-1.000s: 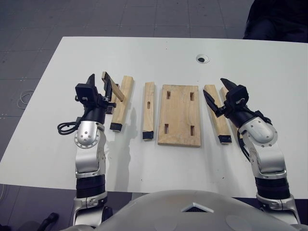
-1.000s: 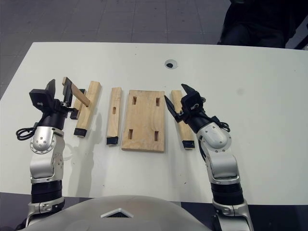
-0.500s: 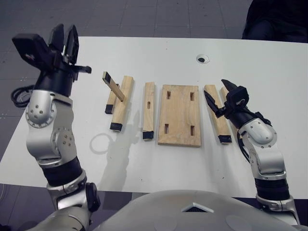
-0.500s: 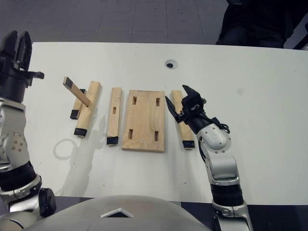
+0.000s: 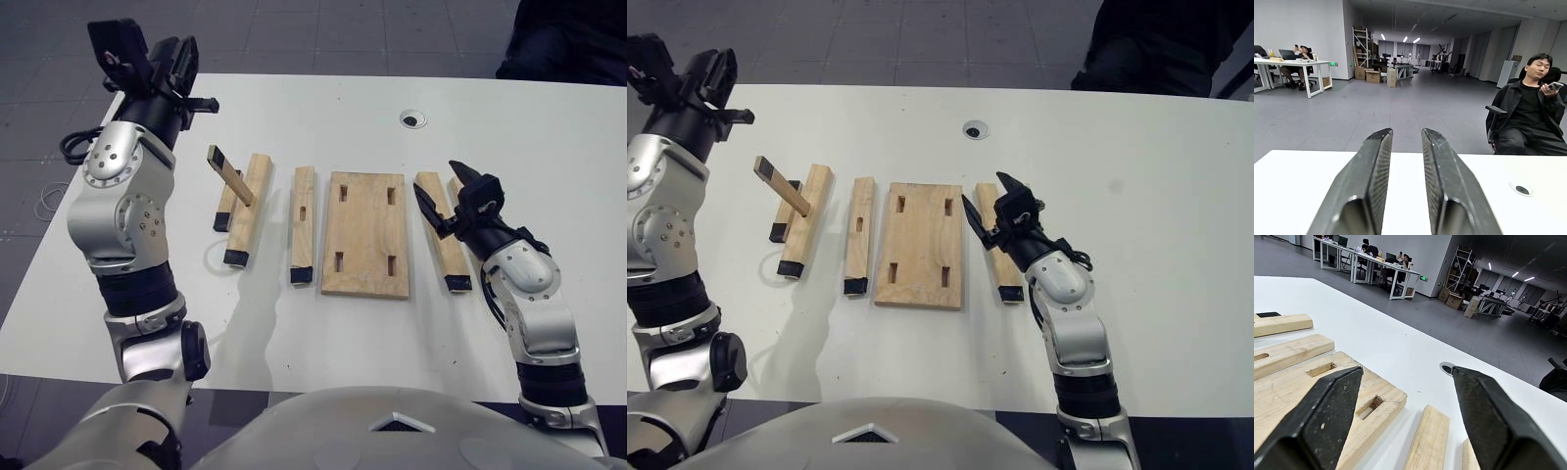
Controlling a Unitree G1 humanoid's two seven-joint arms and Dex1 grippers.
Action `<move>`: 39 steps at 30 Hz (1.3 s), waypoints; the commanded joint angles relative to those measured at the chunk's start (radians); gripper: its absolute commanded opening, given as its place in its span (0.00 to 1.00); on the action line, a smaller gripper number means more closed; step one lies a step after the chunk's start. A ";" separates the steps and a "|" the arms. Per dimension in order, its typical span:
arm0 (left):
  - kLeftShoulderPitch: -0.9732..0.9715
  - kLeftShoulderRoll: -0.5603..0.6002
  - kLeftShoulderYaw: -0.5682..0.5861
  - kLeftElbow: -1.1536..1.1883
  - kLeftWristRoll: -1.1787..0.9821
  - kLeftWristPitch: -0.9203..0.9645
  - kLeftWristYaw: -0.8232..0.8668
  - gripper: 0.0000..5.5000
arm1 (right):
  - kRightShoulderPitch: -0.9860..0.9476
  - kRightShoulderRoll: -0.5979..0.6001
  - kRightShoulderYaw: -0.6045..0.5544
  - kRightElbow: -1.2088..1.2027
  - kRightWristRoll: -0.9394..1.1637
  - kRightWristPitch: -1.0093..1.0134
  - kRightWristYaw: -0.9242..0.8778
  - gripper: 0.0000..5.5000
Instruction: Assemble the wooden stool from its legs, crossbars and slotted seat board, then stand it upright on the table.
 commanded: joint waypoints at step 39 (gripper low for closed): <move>0.089 -0.055 -0.041 0.251 0.129 -0.162 -0.080 0.20 | 0.000 0.005 0.005 -0.018 0.001 0.025 -0.007 0.61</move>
